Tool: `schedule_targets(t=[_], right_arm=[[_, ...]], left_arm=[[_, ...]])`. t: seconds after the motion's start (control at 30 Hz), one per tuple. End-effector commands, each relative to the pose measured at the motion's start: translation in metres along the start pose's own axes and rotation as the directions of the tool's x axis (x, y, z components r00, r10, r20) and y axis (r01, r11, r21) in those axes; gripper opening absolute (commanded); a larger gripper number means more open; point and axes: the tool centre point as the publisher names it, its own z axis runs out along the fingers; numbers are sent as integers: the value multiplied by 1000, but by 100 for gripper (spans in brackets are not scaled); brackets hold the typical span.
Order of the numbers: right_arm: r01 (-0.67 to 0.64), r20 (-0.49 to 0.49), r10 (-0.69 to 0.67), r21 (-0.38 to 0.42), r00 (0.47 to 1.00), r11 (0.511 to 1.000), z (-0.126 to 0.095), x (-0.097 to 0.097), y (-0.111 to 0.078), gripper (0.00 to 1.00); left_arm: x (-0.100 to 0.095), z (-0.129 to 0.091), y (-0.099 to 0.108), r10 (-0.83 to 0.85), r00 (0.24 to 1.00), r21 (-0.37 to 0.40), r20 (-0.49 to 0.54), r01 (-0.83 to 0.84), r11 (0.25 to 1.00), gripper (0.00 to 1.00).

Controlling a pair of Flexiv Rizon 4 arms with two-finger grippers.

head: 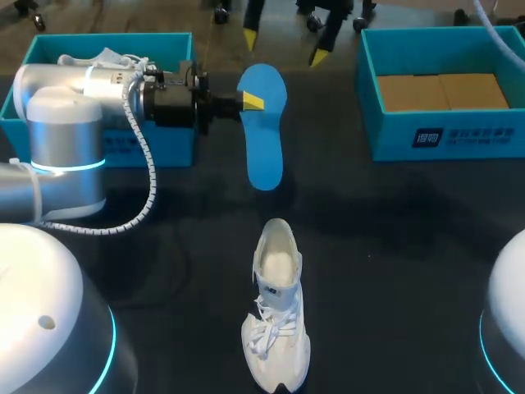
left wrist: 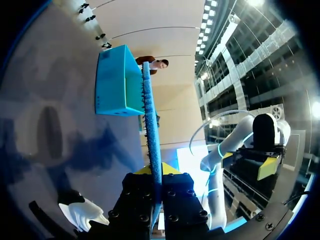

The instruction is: Take the shoe out of the shoebox, open the shoe tongue, remove and reinsert the insole, then place the shoe into the shoebox

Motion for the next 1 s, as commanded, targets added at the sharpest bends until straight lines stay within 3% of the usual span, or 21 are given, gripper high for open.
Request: schedule_targets(t=[0.03,0.2,0.27,0.33,0.43,0.8,0.87,1.0], right_arm=[[15,-344,-18,-11,939,1000,-1,-28,-3,100],[30,-482,-23,5,876,1000,0,-46,4,100],[35,-493,-29,2,869,999,0,-47,5,100],[52,-576,-39,5,816,999,4,-57,8,100],[63,-607,-38,20,794,998,9,-61,13,100],[94,-771,-71,-15,632,995,31,-83,22,100],[93,-776,-71,-16,627,995,32,-83,22,100],[98,-826,-85,-36,557,995,42,-91,21,100]], left_arm=[[0,0,0,0,1000,1,1,0,1000,0],[0,0,0,0,1000,1,1,0,1000,0],[0,0,0,0,1000,1,1,0,1000,0],[0,0,0,0,1000,1,1,0,1000,0],[0,0,0,0,1000,1,1,0,1000,0],[0,0,0,0,1000,1,1,0,1000,0],[0,0,0,0,1000,1,1,0,1000,0],[0,0,0,0,1000,1,1,0,1000,0]])
